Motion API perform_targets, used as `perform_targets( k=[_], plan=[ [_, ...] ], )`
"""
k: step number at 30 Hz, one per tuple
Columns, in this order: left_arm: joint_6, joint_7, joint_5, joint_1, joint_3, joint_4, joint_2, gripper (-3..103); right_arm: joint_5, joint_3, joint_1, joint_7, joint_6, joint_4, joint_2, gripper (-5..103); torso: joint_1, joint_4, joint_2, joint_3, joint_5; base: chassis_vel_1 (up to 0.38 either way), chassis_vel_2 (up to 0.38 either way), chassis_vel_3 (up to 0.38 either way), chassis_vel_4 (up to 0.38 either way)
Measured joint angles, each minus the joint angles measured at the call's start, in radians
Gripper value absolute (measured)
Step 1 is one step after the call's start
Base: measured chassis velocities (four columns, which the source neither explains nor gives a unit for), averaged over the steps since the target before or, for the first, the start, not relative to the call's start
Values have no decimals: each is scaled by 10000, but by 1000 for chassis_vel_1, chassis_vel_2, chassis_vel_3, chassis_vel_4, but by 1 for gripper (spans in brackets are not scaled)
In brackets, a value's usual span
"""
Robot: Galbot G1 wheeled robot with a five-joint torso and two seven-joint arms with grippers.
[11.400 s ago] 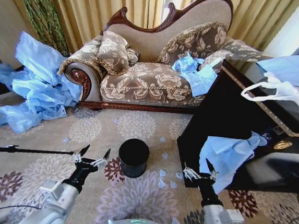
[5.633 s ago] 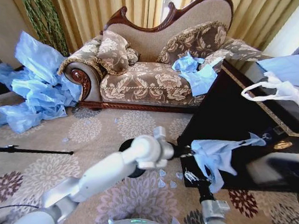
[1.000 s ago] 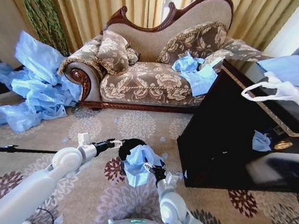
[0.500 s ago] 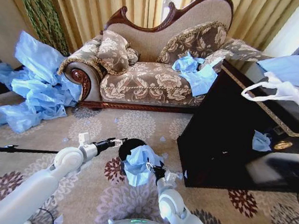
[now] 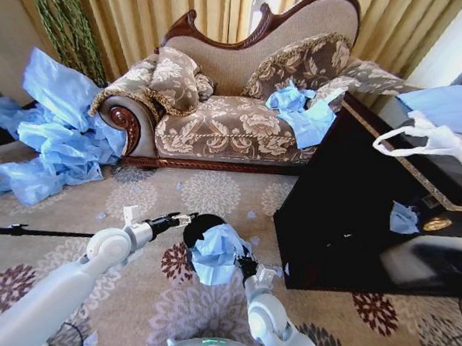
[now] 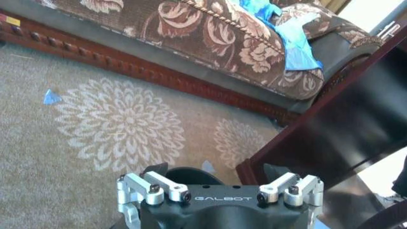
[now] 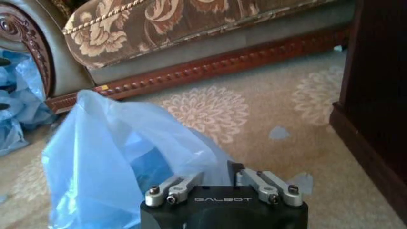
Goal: Place a garbage bag over the trash bin.
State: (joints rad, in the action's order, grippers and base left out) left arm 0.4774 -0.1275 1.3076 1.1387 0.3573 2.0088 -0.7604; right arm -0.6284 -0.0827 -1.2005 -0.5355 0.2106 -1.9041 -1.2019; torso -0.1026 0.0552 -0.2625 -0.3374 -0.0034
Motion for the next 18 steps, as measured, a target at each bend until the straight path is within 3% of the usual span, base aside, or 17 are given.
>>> perform_targets(
  k=[4,18],
  plan=[
    [-12,2,-32,24,-1,0,-33,100,79,167,10,16,-183,132,-70,3,0,0,0,0,0,0,0,0,0],
    [-22,36,-185,175,-52,133,-135,100,94,791,11,-201,-270,-997,201,0,0,0,0,0,0,0,0,0,0]
  ],
)
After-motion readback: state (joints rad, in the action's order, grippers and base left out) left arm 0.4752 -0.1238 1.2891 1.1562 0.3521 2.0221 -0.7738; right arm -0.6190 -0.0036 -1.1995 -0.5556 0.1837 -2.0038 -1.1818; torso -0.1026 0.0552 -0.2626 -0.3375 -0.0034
